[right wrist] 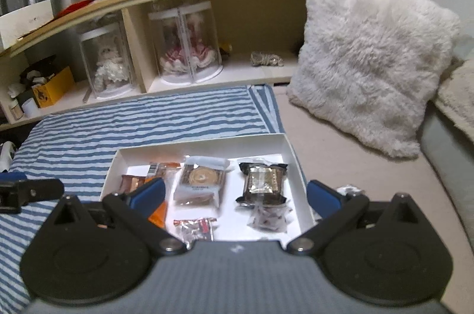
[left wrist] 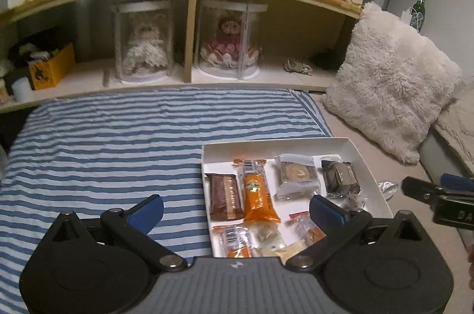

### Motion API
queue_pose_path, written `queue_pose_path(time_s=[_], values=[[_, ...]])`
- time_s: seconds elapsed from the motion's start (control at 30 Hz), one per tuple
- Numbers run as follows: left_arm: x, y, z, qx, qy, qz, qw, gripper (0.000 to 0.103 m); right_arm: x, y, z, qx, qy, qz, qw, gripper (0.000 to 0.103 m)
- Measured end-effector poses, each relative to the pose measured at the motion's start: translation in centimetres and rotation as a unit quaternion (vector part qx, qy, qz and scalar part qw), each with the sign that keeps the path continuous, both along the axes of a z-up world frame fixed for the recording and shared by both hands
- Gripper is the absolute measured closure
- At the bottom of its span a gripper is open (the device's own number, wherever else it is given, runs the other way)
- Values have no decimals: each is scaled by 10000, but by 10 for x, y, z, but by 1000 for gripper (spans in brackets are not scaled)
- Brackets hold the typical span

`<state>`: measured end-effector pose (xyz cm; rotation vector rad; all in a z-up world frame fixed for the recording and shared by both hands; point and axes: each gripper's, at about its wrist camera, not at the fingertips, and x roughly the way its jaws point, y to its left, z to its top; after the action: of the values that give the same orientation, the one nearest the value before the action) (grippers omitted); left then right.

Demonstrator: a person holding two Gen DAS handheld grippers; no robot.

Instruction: Organize snacks

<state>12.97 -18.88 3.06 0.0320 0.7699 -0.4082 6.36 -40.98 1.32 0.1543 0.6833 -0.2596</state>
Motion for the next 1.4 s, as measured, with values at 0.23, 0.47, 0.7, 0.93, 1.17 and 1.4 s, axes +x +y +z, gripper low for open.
queue_pose_path(time_s=[0.23,0.47,0.7,0.93,1.17,1.4], values=[[-44,11,17,261,-483,-33,9985,0,-43,16,22,-133,-228,141,9996,1],[-85,26,29,227,-833,31,9963,0,-79,37,29,-356,-357,276,9983,1],[-115,36,29,409,-1069,3,9934,0,-114,52,29,-379,-515,288,9975,1],[-141,47,17,375,-1222,101,9917,0,-140,65,24,-446,-605,285,9968,1],[-155,52,1,277,-1261,74,9916,0,-159,73,9,-470,-604,323,9965,1],[-158,55,-10,166,-1303,73,9913,0,-167,75,-5,-518,-621,271,9964,1]])
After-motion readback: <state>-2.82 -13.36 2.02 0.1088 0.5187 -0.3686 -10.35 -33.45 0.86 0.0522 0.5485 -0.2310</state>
